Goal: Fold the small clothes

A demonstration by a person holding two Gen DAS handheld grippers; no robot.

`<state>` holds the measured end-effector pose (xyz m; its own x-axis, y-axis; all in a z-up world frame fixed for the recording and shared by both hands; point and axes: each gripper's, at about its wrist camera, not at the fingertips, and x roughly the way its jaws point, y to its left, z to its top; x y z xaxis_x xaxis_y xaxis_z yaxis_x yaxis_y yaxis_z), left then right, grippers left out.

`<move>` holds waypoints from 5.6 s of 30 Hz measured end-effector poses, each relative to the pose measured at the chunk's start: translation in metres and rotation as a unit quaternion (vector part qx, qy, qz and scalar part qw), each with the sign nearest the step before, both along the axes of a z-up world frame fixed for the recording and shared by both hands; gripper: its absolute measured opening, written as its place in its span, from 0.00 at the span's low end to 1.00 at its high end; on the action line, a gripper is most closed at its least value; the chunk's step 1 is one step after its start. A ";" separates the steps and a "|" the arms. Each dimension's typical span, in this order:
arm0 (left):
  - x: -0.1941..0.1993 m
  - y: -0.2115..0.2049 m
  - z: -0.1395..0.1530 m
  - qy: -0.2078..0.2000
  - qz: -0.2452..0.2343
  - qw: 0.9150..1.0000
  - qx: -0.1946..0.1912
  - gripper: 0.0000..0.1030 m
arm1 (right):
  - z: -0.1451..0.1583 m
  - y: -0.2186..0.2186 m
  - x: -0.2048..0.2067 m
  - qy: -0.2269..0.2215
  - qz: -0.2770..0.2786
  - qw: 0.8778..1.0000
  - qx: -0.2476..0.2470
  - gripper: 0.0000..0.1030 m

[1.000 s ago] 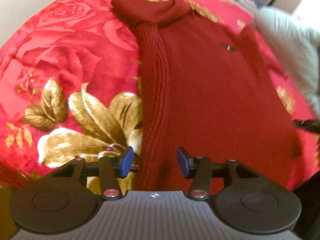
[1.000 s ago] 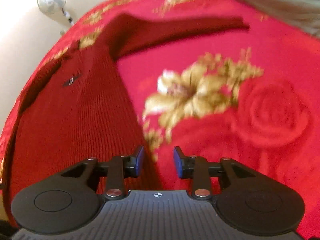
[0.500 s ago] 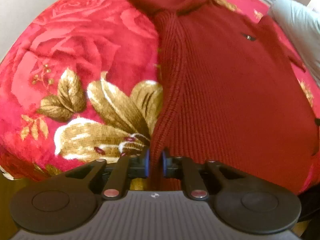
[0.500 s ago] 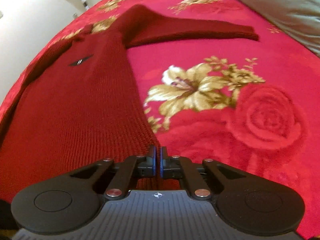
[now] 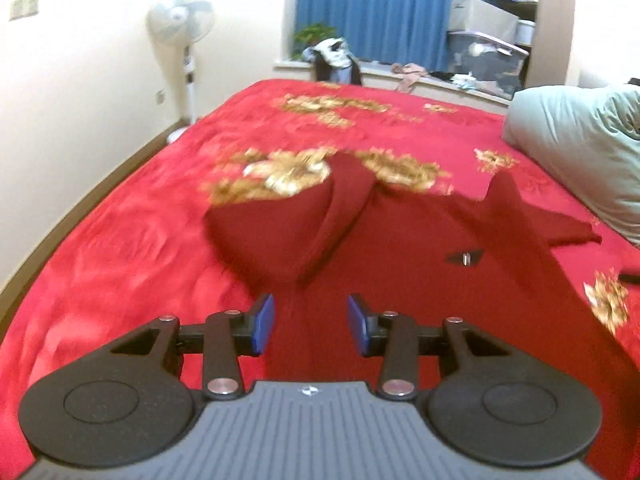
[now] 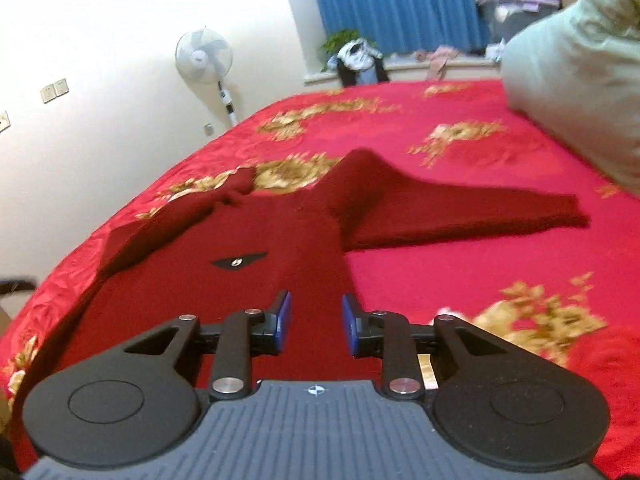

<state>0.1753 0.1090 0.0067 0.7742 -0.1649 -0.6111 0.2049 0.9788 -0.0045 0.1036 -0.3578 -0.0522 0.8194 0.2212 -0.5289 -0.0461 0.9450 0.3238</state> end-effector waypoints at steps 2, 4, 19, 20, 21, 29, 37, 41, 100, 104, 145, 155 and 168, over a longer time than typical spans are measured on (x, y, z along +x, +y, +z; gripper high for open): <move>0.034 -0.015 0.003 0.002 -0.008 1.000 -0.005 0.44 | -0.013 0.004 0.015 0.025 0.011 0.999 0.019 0.28; 0.078 -0.031 0.002 0.012 -0.013 1.000 -0.023 0.44 | -0.027 0.009 0.028 0.054 0.023 0.998 0.026 0.28; 0.325 -0.082 -0.090 0.142 0.056 0.977 -0.151 0.43 | -0.057 0.022 0.043 0.147 0.053 0.987 -0.022 0.28; 0.332 -0.086 -0.092 0.142 0.054 0.977 -0.150 0.43 | -0.059 0.020 0.048 0.147 0.056 0.987 -0.023 0.28; 0.338 -0.091 -0.094 0.144 0.050 0.977 -0.146 0.43 | -0.060 0.020 0.048 0.147 0.058 0.987 -0.022 0.28; 0.295 -0.035 -0.048 0.040 0.086 0.990 -0.102 0.11 | -0.060 0.016 0.050 0.144 0.065 0.987 -0.019 0.28; 0.066 0.203 -0.019 -0.110 0.365 0.913 -0.149 0.11 | -0.055 0.026 0.043 0.140 0.062 0.987 -0.050 0.28; 0.019 0.294 -0.065 -0.027 0.429 0.846 -0.314 0.14 | -0.054 0.032 0.038 0.133 0.057 0.987 -0.070 0.28; 0.074 0.036 -0.005 -0.153 0.123 0.966 -0.168 0.11 | -0.054 0.035 0.036 0.101 0.008 0.992 -0.078 0.18; 0.082 -0.078 -0.039 -0.003 -0.094 0.985 -0.148 0.36 | -0.054 0.034 0.037 0.101 0.006 0.992 -0.072 0.18; 0.089 0.111 -0.009 -0.023 0.224 0.972 -0.070 0.47 | -0.003 0.126 0.150 -0.017 -0.133 0.976 0.173 0.08; 0.115 0.056 -0.044 0.064 0.103 0.991 -0.058 0.47 | -0.042 0.070 0.186 0.090 -0.101 0.986 0.094 0.09; 0.137 0.028 -0.094 0.149 0.097 0.984 0.024 0.57 | -0.033 -0.077 0.134 0.051 -0.178 0.979 0.087 0.31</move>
